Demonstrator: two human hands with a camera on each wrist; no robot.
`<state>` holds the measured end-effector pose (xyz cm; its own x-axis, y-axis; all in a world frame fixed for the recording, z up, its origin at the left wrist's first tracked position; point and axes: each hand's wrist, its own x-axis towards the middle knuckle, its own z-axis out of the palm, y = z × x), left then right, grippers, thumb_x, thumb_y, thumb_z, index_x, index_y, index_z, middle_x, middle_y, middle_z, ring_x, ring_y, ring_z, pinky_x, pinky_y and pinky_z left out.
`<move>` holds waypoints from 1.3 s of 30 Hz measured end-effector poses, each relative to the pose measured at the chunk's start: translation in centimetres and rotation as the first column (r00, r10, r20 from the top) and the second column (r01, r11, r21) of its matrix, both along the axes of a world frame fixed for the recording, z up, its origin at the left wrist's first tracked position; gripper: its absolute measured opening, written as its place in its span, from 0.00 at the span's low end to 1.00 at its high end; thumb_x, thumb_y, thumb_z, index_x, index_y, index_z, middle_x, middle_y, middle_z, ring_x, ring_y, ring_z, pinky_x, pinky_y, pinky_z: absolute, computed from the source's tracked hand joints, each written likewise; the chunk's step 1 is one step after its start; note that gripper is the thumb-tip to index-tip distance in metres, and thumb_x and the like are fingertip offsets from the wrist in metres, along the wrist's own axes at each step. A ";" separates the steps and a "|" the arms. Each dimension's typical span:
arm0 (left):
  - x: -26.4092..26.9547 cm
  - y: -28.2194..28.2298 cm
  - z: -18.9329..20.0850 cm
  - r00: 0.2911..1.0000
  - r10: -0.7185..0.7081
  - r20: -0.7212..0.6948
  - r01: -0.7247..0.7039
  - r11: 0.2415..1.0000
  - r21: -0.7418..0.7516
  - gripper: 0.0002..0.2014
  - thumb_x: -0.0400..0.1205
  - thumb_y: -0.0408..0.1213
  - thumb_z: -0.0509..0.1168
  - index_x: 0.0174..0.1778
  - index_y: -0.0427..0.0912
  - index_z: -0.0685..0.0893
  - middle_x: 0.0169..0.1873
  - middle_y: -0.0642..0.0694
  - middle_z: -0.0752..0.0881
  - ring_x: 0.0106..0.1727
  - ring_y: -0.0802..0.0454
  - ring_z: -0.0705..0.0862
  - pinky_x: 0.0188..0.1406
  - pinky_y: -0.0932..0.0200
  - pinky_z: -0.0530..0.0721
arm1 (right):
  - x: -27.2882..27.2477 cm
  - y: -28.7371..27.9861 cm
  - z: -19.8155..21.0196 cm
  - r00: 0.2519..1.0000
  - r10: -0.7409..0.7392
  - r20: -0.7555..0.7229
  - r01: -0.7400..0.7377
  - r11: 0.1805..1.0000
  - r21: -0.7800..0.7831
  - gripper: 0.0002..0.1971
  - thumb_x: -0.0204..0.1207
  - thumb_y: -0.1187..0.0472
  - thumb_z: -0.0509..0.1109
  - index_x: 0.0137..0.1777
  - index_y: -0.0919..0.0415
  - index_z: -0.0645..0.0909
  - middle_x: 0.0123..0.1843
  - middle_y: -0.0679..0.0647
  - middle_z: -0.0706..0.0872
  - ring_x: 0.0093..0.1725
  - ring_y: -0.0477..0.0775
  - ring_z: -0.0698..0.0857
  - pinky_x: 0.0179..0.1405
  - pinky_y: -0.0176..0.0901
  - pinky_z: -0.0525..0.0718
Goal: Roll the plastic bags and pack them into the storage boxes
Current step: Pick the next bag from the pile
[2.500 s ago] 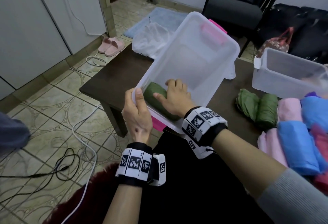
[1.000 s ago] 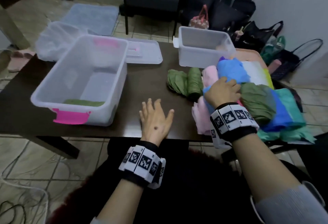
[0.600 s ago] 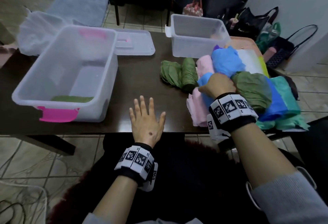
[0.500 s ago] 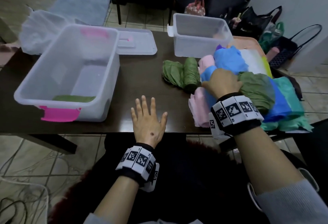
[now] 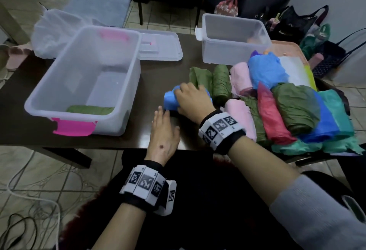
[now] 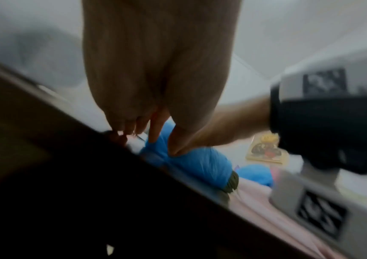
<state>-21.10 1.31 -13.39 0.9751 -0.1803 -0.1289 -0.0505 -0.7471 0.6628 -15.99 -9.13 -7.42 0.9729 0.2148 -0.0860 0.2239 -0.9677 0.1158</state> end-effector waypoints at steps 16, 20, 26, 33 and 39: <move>7.3 1.5 5.3 0.973 0.198 0.116 -0.191 0.979 -0.072 0.16 0.83 0.35 0.58 0.64 0.36 0.81 0.61 0.38 0.84 0.63 0.40 0.81 0.66 0.53 0.76 | -1.6 -1.6 0.6 0.987 -0.099 -0.126 0.120 0.979 0.167 0.27 0.73 0.52 0.72 0.69 0.60 0.70 0.66 0.58 0.75 0.66 0.60 0.72 0.60 0.52 0.72; 8.4 0.5 5.9 0.988 0.140 -0.059 -0.133 0.985 0.110 0.20 0.83 0.44 0.62 0.64 0.33 0.78 0.63 0.35 0.81 0.64 0.36 0.79 0.58 0.52 0.75 | -3.6 -0.7 -0.2 0.987 -0.056 -0.153 0.078 0.987 0.139 0.24 0.72 0.63 0.70 0.66 0.61 0.67 0.64 0.59 0.71 0.65 0.62 0.71 0.57 0.51 0.71; 9.5 -1.0 5.9 0.970 0.038 -0.240 0.012 0.979 0.205 0.34 0.75 0.52 0.72 0.68 0.32 0.71 0.66 0.35 0.77 0.66 0.38 0.78 0.55 0.53 0.76 | -4.3 -1.0 -0.5 0.951 -0.023 -0.310 0.090 0.975 0.203 0.30 0.71 0.56 0.72 0.71 0.62 0.66 0.65 0.61 0.73 0.67 0.62 0.72 0.62 0.54 0.71; 9.7 -1.4 7.4 0.949 -0.043 -0.313 -0.053 0.954 -0.294 0.15 0.61 0.38 0.77 0.36 0.44 0.79 0.40 0.41 0.83 0.44 0.45 0.83 0.52 0.41 0.84 | -4.8 -1.5 -0.4 0.957 0.042 -0.287 0.013 0.982 0.187 0.25 0.69 0.61 0.72 0.65 0.61 0.67 0.62 0.58 0.78 0.64 0.61 0.76 0.55 0.54 0.73; 11.1 -1.5 10.9 0.983 0.132 -0.129 -0.182 0.815 -0.550 0.16 0.69 0.33 0.78 0.46 0.45 0.79 0.40 0.47 0.85 0.43 0.53 0.84 0.47 0.57 0.86 | -4.9 -1.3 -0.2 0.968 0.089 -0.236 -0.055 0.987 0.148 0.24 0.71 0.63 0.68 0.68 0.56 0.71 0.62 0.56 0.73 0.65 0.59 0.72 0.56 0.52 0.69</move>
<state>-10.03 -0.16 -2.49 0.9869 -0.0907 -0.1334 0.1081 -0.2421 0.9642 -20.86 -10.44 -7.64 0.9085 0.3098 -0.2804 0.2980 -0.9508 -0.0848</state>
